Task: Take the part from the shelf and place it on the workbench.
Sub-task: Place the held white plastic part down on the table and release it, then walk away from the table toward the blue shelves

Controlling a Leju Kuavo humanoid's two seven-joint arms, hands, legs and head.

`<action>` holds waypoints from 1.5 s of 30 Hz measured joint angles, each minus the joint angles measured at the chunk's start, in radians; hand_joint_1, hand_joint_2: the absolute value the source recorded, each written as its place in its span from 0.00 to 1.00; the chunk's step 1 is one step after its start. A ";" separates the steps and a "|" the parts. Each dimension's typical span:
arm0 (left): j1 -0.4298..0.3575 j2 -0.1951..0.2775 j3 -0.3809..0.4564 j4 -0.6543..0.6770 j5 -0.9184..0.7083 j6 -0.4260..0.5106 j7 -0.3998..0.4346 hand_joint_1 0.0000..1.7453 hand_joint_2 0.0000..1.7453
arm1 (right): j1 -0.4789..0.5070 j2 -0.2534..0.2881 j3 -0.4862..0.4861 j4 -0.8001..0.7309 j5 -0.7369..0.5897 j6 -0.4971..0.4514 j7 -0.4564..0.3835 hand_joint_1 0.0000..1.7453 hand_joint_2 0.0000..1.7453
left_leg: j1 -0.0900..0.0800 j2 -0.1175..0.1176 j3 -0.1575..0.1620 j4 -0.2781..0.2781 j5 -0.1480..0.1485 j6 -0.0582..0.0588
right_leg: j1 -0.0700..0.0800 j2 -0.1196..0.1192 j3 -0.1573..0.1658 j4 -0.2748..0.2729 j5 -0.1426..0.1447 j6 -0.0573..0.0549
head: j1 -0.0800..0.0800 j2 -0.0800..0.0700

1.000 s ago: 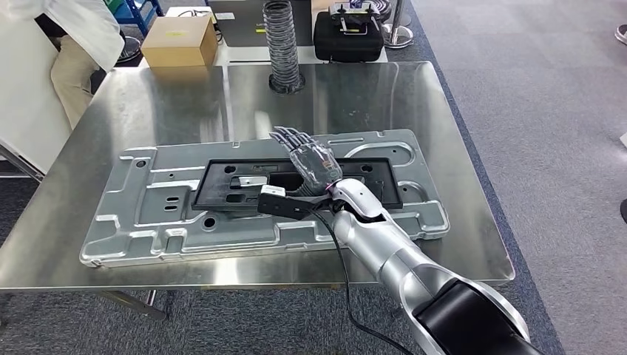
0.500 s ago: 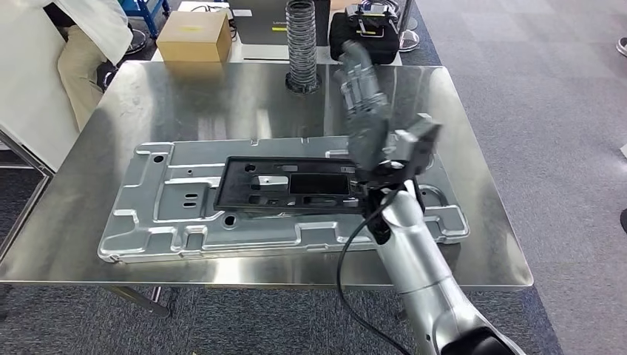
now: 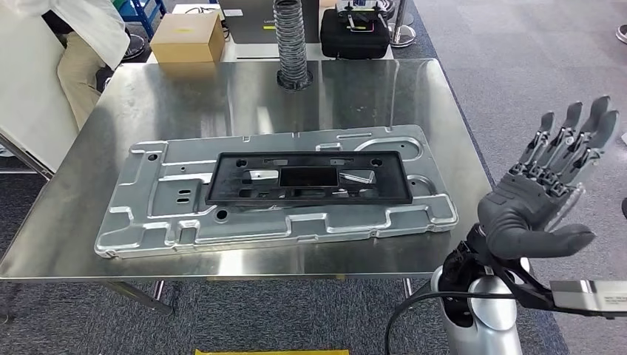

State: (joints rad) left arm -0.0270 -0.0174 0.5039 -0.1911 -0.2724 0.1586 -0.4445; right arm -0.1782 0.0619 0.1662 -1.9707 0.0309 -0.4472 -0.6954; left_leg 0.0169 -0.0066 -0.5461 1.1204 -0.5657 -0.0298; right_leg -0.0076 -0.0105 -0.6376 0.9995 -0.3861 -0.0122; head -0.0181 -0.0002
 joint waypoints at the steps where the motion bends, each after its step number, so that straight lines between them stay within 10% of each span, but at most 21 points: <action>1: -0.002 0.000 0.003 0.000 0.000 0.002 -0.001 0.00 0.00 | 0.020 -0.001 -0.012 -0.008 -0.013 0.001 -0.001 0.00 0.00 | -0.001 -0.001 0.039 -0.068 0.019 0.003 | 0.000 0.001 -0.005 0.004 0.004 0.005 | 0.000 0.000; 7: -0.008 0.000 0.023 0.000 -0.008 0.004 -0.003 0.00 0.00 | 0.115 -0.003 -0.099 -0.011 -0.066 0.017 -0.002 0.00 0.00 | -0.009 0.000 0.048 -0.129 0.068 0.047 | -0.004 0.005 -0.020 0.015 0.010 0.043 | 0.004 0.000; 12: -0.010 -0.001 0.030 0.000 -0.012 0.015 0.003 0.00 0.00 | 0.170 -0.003 -0.157 0.009 -0.068 0.017 -0.002 0.00 0.00 | -0.012 0.006 -0.020 -0.129 0.123 0.063 | -0.007 0.007 -0.088 0.285 -0.190 0.059 | 0.010 0.000; 14: -0.010 -0.002 0.035 0.000 -0.012 0.016 0.003 0.00 0.00 | 0.188 -0.003 -0.172 0.018 -0.068 0.018 -0.002 0.00 0.00 | -0.017 0.006 -0.046 -0.124 0.140 0.062 | -0.006 0.007 -0.037 0.268 -0.165 0.053 | 0.011 0.000; 17: -0.010 -0.009 0.043 0.000 -0.014 0.016 0.000 0.00 0.00 | 0.204 -0.002 -0.186 0.026 -0.065 0.023 -0.002 0.00 0.00 | -0.022 0.005 -0.071 -0.119 0.162 0.055 | 0.004 0.007 0.124 0.051 -0.130 0.028 | 0.009 0.000; 19: -0.009 -0.013 0.045 0.000 -0.017 0.016 -0.003 0.00 0.00 | 0.214 -0.002 -0.194 0.029 -0.060 0.027 -0.003 0.00 0.00 | -0.021 0.004 -0.074 -0.121 0.176 0.045 | 0.012 0.007 0.167 -0.021 -0.137 0.016 | 0.012 0.000; 22: -0.006 -0.014 0.046 0.000 -0.020 0.015 -0.008 0.00 0.00 | 0.230 -0.001 -0.201 0.034 -0.052 0.030 -0.002 0.00 0.00 | -0.018 0.004 -0.081 -0.121 0.182 0.028 | 0.009 0.004 0.154 -0.037 -0.106 0.002 | 0.016 0.000; 27: -0.003 -0.017 0.051 0.000 -0.022 0.015 -0.011 0.00 0.00 | 0.256 0.010 -0.225 0.060 -0.036 0.037 -0.002 0.00 0.00 | -0.010 0.003 -0.135 0.119 -0.025 0.005 | 0.005 -0.001 0.084 -0.041 -0.045 -0.011 | 0.009 0.000; 29: -0.003 -0.017 0.053 0.000 -0.022 0.014 -0.010 0.00 0.00 | 0.265 0.011 -0.234 0.074 -0.033 0.037 -0.002 0.00 0.00 | -0.007 0.003 -0.105 0.150 -0.002 0.001 | 0.004 -0.002 0.045 -0.027 -0.025 -0.007 | 0.009 0.000; 31: -0.004 -0.017 0.055 -0.001 -0.022 0.012 -0.010 0.00 0.00 | 0.273 0.012 -0.245 0.088 -0.013 0.032 0.003 0.00 0.00 | -0.005 0.003 -0.015 0.055 0.044 0.002 | 0.003 -0.002 0.008 -0.008 -0.009 0.000 | 0.008 0.000; 35: -0.009 -0.019 0.065 -0.002 -0.026 0.011 -0.012 0.00 0.00 | 0.281 0.012 -0.270 0.125 0.077 0.001 0.032 0.00 0.00 | -0.014 0.000 0.102 -0.130 0.012 0.027 | 0.005 -0.002 -0.017 0.011 0.020 0.023 | 0.008 0.000; 38: -0.009 -0.022 0.070 -0.002 -0.034 0.005 -0.014 0.00 0.00 | 0.289 0.012 -0.294 0.174 0.167 -0.030 0.074 0.00 0.00 | -0.013 0.005 0.078 -0.132 0.043 0.053 | -0.001 0.001 -0.027 0.023 0.006 0.039 | 0.003 0.000; 42: -0.010 -0.025 0.075 -0.004 -0.044 -0.003 -0.019 0.00 0.00 | 0.293 0.011 -0.342 0.303 0.290 -0.047 0.157 0.00 0.00 | -0.014 0.010 0.012 -0.131 0.099 0.067 | -0.006 0.004 -0.073 0.239 -0.185 0.056 | 0.012 0.000; 45: -0.008 -0.029 0.080 -0.004 -0.059 -0.006 -0.024 0.00 0.00 | 0.282 0.009 -0.401 0.473 0.379 -0.063 0.191 0.00 0.00 | -0.017 0.009 -0.041 -0.123 0.135 0.065 | -0.005 0.005 -0.022 0.274 -0.142 0.052 | 0.012 0.000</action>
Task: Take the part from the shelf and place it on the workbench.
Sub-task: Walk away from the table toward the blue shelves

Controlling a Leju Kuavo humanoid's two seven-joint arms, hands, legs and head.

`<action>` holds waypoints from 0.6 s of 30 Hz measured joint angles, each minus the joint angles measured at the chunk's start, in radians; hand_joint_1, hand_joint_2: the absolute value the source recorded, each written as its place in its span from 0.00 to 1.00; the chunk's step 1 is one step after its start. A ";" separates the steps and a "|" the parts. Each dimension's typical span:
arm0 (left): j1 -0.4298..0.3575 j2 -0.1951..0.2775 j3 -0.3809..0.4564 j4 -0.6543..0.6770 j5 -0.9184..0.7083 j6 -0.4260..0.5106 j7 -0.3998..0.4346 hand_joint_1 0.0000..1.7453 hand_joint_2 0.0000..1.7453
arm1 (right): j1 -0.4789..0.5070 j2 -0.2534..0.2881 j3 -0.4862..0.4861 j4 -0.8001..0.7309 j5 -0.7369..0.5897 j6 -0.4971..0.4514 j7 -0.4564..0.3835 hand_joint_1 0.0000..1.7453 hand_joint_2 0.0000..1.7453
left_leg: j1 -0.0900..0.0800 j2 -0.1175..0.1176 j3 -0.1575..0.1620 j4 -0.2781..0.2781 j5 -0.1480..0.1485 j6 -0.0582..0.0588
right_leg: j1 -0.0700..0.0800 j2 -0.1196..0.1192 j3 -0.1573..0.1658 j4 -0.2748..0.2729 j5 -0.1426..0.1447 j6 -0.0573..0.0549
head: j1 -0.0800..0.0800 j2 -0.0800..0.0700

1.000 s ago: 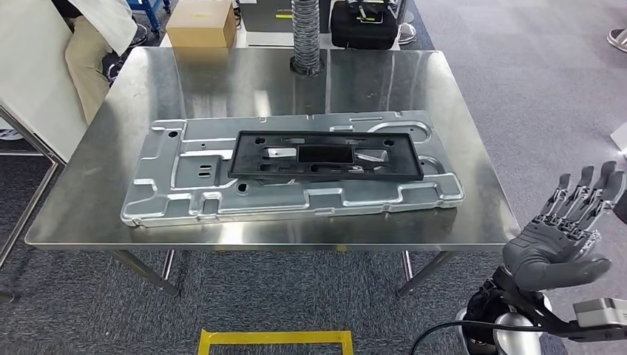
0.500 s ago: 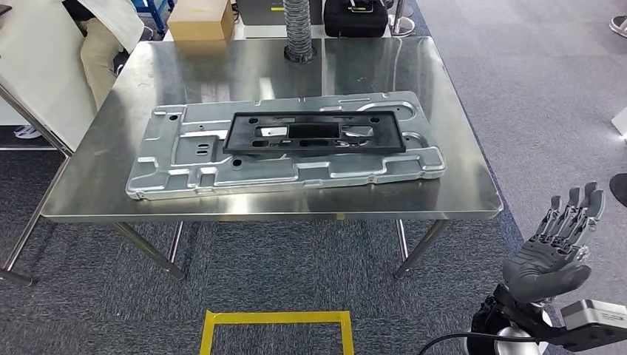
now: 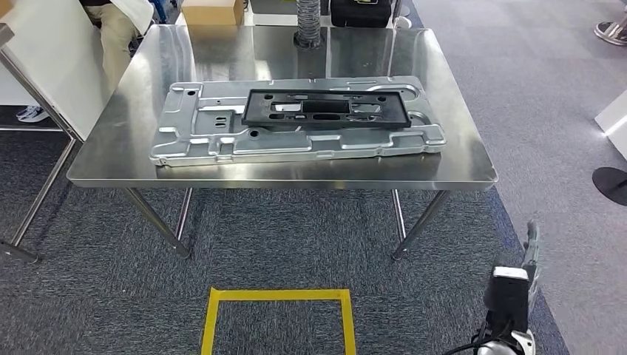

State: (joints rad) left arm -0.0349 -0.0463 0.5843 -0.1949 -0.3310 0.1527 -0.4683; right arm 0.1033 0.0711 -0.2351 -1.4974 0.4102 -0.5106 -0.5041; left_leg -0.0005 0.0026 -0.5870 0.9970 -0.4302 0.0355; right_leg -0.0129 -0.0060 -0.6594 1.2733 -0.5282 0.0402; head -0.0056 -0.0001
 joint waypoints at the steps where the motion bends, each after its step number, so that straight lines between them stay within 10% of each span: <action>1: 0.000 -0.002 0.002 0.000 -0.006 -0.001 -0.002 0.00 0.00 | -0.009 -0.002 -0.027 0.069 0.021 -0.010 -0.005 0.00 0.00 | -0.001 -0.001 -0.015 0.003 0.010 -0.001 | 0.002 0.001 0.051 -0.057 0.024 -0.007 | 0.000 0.000; 5: -0.001 -0.009 0.013 0.000 -0.031 -0.007 -0.007 0.00 0.00 | -0.078 -0.030 -0.153 0.394 0.088 -0.090 -0.058 0.00 0.00 | -0.004 -0.001 -0.037 0.005 0.046 -0.018 | 0.015 0.000 0.220 -0.308 -0.008 -0.033 | 0.000 0.000; 8: 0.003 -0.010 0.018 0.000 -0.047 -0.013 -0.007 0.00 0.00 | -0.115 -0.058 -0.256 0.663 0.139 -0.155 -0.055 0.00 0.00 | 0.001 -0.004 -0.049 0.012 0.040 -0.034 | 0.014 -0.007 0.202 -0.324 0.022 -0.050 | 0.006 0.000; 13: 0.007 -0.011 0.029 0.000 -0.057 -0.016 -0.010 0.00 0.00 | -0.123 -0.083 -0.345 0.975 0.227 -0.168 0.069 0.00 0.00 | 0.005 -0.004 -0.103 0.271 -0.162 -0.050 | 0.013 -0.011 0.122 -0.323 0.085 -0.062 | -0.002 0.000; 15: 0.007 -0.011 0.036 0.000 -0.061 -0.018 -0.011 0.00 0.00 | -0.123 -0.086 -0.356 1.055 0.254 -0.155 0.132 0.00 0.00 | 0.005 -0.004 -0.063 0.288 -0.123 -0.049 | 0.014 -0.011 0.083 -0.309 0.105 -0.060 | -0.003 0.000; 18: 0.001 -0.010 0.039 -0.001 -0.068 -0.022 -0.015 0.00 0.00 | -0.124 -0.086 -0.363 1.138 0.293 -0.122 0.238 0.00 0.00 | 0.001 -0.004 0.107 0.079 -0.097 -0.036 | 0.017 -0.010 0.040 -0.283 0.127 -0.052 | -0.003 0.000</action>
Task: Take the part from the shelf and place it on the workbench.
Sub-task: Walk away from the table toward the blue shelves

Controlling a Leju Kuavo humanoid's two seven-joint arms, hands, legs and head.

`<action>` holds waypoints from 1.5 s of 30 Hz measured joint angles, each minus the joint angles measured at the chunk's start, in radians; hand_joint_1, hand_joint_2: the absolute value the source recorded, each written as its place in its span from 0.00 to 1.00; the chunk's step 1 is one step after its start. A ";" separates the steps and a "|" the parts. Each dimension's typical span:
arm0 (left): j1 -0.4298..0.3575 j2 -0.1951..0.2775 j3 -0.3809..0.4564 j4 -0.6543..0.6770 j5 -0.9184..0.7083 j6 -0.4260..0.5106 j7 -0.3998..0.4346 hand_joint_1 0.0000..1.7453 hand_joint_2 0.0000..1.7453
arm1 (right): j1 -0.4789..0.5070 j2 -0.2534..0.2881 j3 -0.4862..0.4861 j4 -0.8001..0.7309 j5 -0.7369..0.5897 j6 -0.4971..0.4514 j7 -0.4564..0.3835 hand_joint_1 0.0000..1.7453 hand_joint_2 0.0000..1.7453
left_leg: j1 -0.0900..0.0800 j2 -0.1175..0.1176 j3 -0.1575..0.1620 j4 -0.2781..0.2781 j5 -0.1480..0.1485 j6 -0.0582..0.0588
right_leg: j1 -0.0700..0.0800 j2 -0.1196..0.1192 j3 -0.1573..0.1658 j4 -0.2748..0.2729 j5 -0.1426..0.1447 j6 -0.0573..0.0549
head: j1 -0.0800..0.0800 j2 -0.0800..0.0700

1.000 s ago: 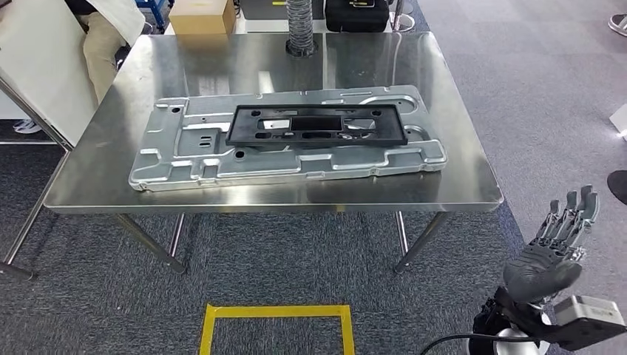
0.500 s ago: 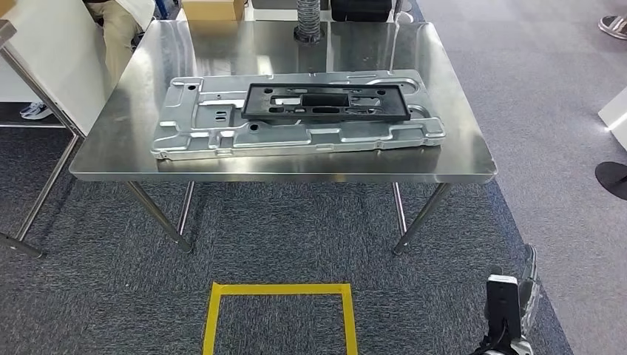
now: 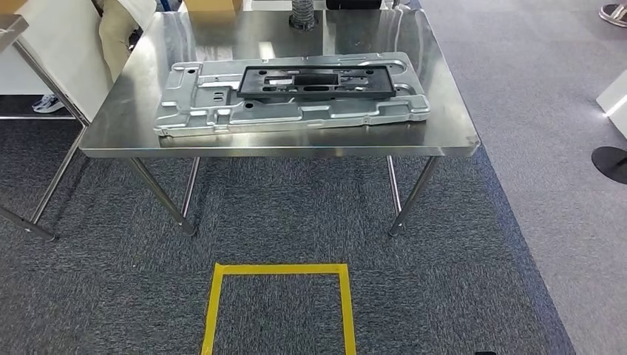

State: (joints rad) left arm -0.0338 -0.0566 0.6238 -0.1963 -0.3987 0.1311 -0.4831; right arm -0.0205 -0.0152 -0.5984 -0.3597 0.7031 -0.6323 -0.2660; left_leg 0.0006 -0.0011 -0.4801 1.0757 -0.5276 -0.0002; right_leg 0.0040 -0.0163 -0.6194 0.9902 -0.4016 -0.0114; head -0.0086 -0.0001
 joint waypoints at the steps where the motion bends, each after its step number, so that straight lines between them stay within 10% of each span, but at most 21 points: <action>1: -0.003 0.000 0.000 0.000 -0.002 -0.001 -0.001 0.00 0.00 | -0.001 0.001 0.000 0.021 0.012 0.014 0.035 0.00 0.00 | -0.002 0.000 0.042 -0.064 -0.017 0.005 | 0.001 0.000 -0.005 0.005 0.007 0.004 | 0.001 0.000; 5: -0.006 0.000 0.003 0.000 -0.007 -0.005 -0.005 0.00 0.00 | -0.003 0.005 0.000 0.080 0.038 0.071 0.151 0.00 0.00 | -0.004 0.004 0.047 -0.120 -0.007 0.029 | -0.005 0.003 -0.017 0.009 0.019 0.027 | -0.003 0.000; 9: -0.005 0.000 0.006 -0.001 -0.009 -0.005 -0.005 0.00 0.00 | -0.003 0.008 0.000 0.114 0.054 0.111 0.211 0.00 0.00 | 0.000 0.010 -0.019 -0.123 0.052 0.042 | -0.015 0.012 -0.074 0.204 -0.169 0.046 | 0.005 0.000; 12: -0.004 0.000 0.006 0.000 -0.013 -0.007 -0.005 0.00 0.00 | -0.005 0.009 0.000 0.129 0.063 0.129 0.233 0.00 0.00 | 0.001 0.011 -0.076 -0.111 0.089 0.036 | -0.023 0.012 -0.052 0.302 -0.157 0.056 | 0.006 0.000; 14: -0.004 -0.001 0.006 0.000 -0.016 -0.009 -0.005 0.00 0.00 | -0.007 0.009 0.000 0.135 0.068 0.144 0.250 0.00 0.00 | 0.003 0.011 -0.109 -0.099 0.108 0.028 | -0.028 0.012 0.049 0.195 -0.110 0.057 | 0.006 0.000; 16: -0.005 -0.001 0.006 0.000 -0.018 -0.012 -0.005 0.00 0.00 | -0.011 0.010 0.000 0.138 0.069 0.168 0.270 0.00 0.00 | 0.001 0.011 -0.132 -0.085 0.124 0.017 | -0.027 0.013 0.165 0.033 -0.127 0.051 | 0.006 0.000; 19: -0.005 -0.001 0.007 -0.001 -0.022 -0.015 -0.004 0.00 0.00 | -0.015 0.014 0.000 0.146 0.061 0.217 0.311 0.00 0.00 | 0.003 0.012 -0.143 -0.082 0.150 -0.003 | -0.020 0.012 0.202 -0.042 -0.143 0.030 | 0.005 0.000; 22: -0.002 0.000 0.007 0.000 -0.030 -0.020 0.004 0.00 0.00 | -0.015 0.020 -0.003 0.153 0.036 0.272 0.359 0.00 0.00 | 0.009 0.009 -0.171 -0.019 0.075 -0.018 | -0.020 0.005 0.171 -0.044 -0.113 0.003 | 0.002 0.000; 24: -0.001 -0.001 0.006 0.000 -0.035 -0.024 0.008 0.00 0.00 | -0.014 0.025 -0.009 0.155 0.012 0.305 0.386 0.00 0.00 | 0.011 0.009 -0.208 0.111 -0.024 -0.023 | -0.015 0.004 0.141 -0.044 -0.091 -0.005 | 0.000 0.000; 26: -0.001 -0.001 0.007 0.000 -0.037 -0.025 0.011 0.00 0.00 | -0.014 0.031 -0.023 0.157 -0.014 0.336 0.411 0.00 0.00 | 0.011 0.009 -0.221 0.220 -0.048 -0.024 | -0.009 0.004 0.109 -0.040 -0.068 -0.007 | 0.000 0.000; 29: -0.001 0.000 0.007 0.000 -0.038 -0.025 0.022 0.00 0.00 | -0.014 0.038 -0.044 0.159 -0.041 0.369 0.432 0.00 0.00 | 0.008 0.009 -0.117 0.134 0.028 -0.010 | -0.002 0.004 0.070 -0.028 -0.044 -0.005 | -0.001 0.000; 32: -0.007 0.004 0.008 -0.001 -0.038 -0.016 0.040 0.00 0.00 | -0.016 0.049 -0.062 0.159 -0.051 0.385 0.437 0.00 0.00 | 0.000 0.010 0.031 -0.084 0.004 0.008 | 0.003 0.003 0.051 -0.012 -0.030 0.006 | 0.000 0.000; 34: -0.009 0.004 0.012 -0.001 -0.037 -0.004 0.053 0.00 0.00 | -0.019 0.051 -0.074 0.159 -0.060 0.392 0.433 0.00 0.00 | -0.001 0.011 0.043 -0.122 -0.007 0.013 | 0.003 0.001 0.045 -0.009 -0.021 0.018 | 0.000 0.000; 38: -0.007 0.004 0.024 -0.001 -0.035 0.013 0.072 0.00 0.00 | -0.019 0.052 -0.096 0.160 -0.072 0.403 0.424 0.00 1.00 | 0.004 0.013 0.020 -0.132 0.023 0.033 | -0.007 0.011 -0.008 0.109 -0.102 0.044 | 0.004 0.000; 41: -0.005 0.004 0.027 -0.001 -0.036 0.016 0.084 0.00 0.00 | -0.019 0.052 -0.113 0.160 -0.085 0.422 0.421 0.00 1.00 | 0.003 0.013 -0.006 -0.123 0.037 0.033 | -0.014 0.012 -0.073 0.287 -0.190 0.058 | 0.007 0.000; 45: -0.006 0.002 0.030 -0.001 -0.039 0.019 0.095 0.00 0.00 | -0.019 0.052 -0.131 0.161 -0.100 0.462 0.417 0.00 1.00 | 0.004 0.013 -0.024 -0.101 0.038 0.024 | -0.023 0.012 0.061 0.085 -0.105 0.059 | 0.007 0.000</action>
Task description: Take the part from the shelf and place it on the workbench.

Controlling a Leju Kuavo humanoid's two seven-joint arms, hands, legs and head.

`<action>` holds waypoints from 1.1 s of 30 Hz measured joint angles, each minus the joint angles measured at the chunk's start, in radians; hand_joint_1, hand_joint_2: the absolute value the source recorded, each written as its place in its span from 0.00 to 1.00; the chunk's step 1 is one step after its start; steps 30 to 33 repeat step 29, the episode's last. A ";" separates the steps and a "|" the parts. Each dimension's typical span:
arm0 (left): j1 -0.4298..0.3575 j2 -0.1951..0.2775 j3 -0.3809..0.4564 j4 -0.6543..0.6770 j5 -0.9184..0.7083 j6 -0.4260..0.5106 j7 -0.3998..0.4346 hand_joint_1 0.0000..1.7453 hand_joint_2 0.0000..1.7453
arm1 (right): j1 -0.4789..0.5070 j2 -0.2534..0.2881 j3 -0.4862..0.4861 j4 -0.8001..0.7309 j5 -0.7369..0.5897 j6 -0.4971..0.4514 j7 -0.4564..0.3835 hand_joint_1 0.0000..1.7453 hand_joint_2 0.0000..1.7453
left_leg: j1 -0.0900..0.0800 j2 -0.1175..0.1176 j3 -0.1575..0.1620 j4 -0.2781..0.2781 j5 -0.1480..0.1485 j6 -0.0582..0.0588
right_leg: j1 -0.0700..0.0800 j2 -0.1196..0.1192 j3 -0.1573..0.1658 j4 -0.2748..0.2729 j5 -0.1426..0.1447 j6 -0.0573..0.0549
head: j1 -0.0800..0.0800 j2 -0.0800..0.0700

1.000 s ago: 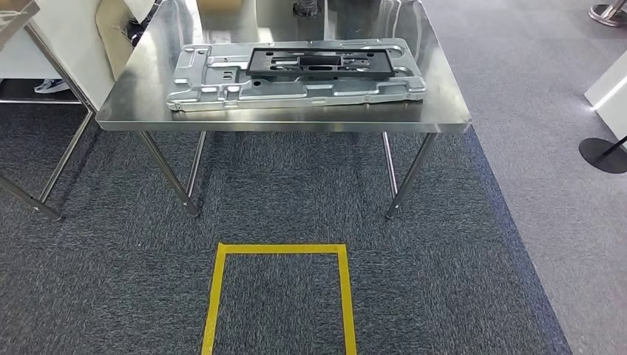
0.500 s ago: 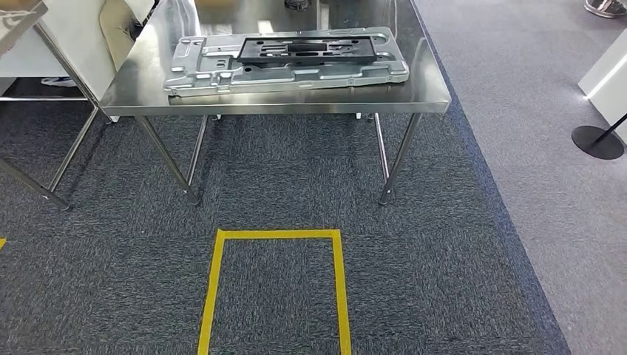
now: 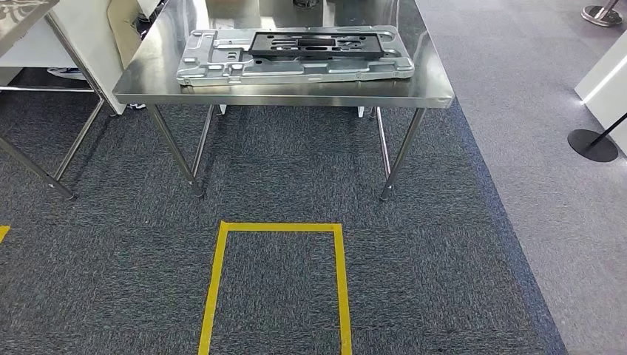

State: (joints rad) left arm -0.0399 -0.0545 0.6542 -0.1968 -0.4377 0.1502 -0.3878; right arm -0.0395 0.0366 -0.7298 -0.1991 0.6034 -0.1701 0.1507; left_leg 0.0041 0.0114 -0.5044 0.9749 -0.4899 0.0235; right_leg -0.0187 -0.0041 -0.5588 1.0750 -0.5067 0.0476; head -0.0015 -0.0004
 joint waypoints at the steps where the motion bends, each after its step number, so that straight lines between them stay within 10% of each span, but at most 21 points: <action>1: -0.001 0.000 0.000 0.000 -0.001 0.000 0.001 0.00 0.00 | -0.001 0.000 -0.003 0.000 -0.002 0.008 -0.003 0.00 1.00 | -0.001 0.000 -0.003 0.005 -0.001 -0.005 | 0.001 0.001 0.030 -0.055 0.014 -0.006 | 0.000 0.000; 6: -0.003 0.000 0.001 0.000 -0.008 0.001 -0.001 0.00 0.00 | 0.000 0.002 -0.022 0.000 -0.019 0.043 -0.028 0.00 1.00 | -0.001 -0.001 -0.015 0.025 -0.012 -0.034 | 0.004 0.003 0.037 -0.093 0.025 -0.044 | -0.003 0.000; 10: -0.001 -0.002 0.001 0.000 -0.018 -0.003 -0.002 0.00 0.00 | 0.000 0.004 -0.035 0.000 -0.023 0.047 -0.040 0.00 1.00 | 0.007 -0.003 -0.118 0.255 -0.137 -0.053 | 0.006 0.000 0.028 -0.096 0.033 -0.064 | -0.007 0.000; 12: 0.000 -0.002 0.002 0.000 -0.020 -0.008 -0.003 0.00 0.50 | 0.002 0.004 -0.042 0.000 -0.023 0.047 -0.042 0.00 0.50 | 0.013 -0.003 -0.141 0.311 -0.142 -0.061 | 0.006 0.001 0.024 -0.092 0.033 -0.065 | -0.007 0.000; 14: 0.000 -0.002 0.003 0.000 -0.021 -0.011 -0.005 0.00 1.00 | 0.004 0.005 -0.047 0.000 -0.025 0.050 -0.048 0.00 0.00 | 0.022 -0.003 -0.087 0.208 -0.077 -0.069 | 0.005 0.002 0.024 -0.085 0.031 -0.063 | -0.007 0.000; 17: -0.002 -0.003 0.007 0.000 -0.023 -0.010 -0.011 0.00 1.00 | 0.003 0.004 -0.057 0.000 -0.034 0.074 -0.065 0.00 0.00 | 0.029 -0.007 -0.006 0.036 -0.021 -0.067 | 0.011 0.006 0.017 -0.068 0.023 -0.052 | -0.006 0.000; 26: -0.003 -0.002 0.027 0.000 -0.016 -0.001 -0.019 0.00 1.00 | 0.003 0.006 -0.080 0.000 -0.041 0.089 -0.101 0.00 0.00 | 0.015 -0.011 -0.009 0.026 -0.019 -0.044 | 0.005 0.007 0.013 -0.070 0.030 -0.030 | -0.003 0.000; 29: -0.003 -0.002 0.036 0.000 -0.013 0.004 -0.012 0.00 1.00 | 0.002 0.006 -0.082 0.000 -0.040 0.086 -0.103 0.00 0.67 | 0.013 -0.011 -0.010 0.027 -0.019 -0.043 | 0.005 0.007 0.013 -0.071 0.030 -0.029 | -0.003 0.000; 33: -0.003 -0.002 0.036 0.000 -0.013 0.004 -0.012 0.00 1.00 | 0.002 0.006 -0.082 0.000 -0.040 0.086 -0.103 0.00 0.67 | 0.013 -0.011 -0.010 0.027 -0.019 -0.043 | 0.005 0.007 0.013 -0.071 0.030 -0.029 | -0.003 0.000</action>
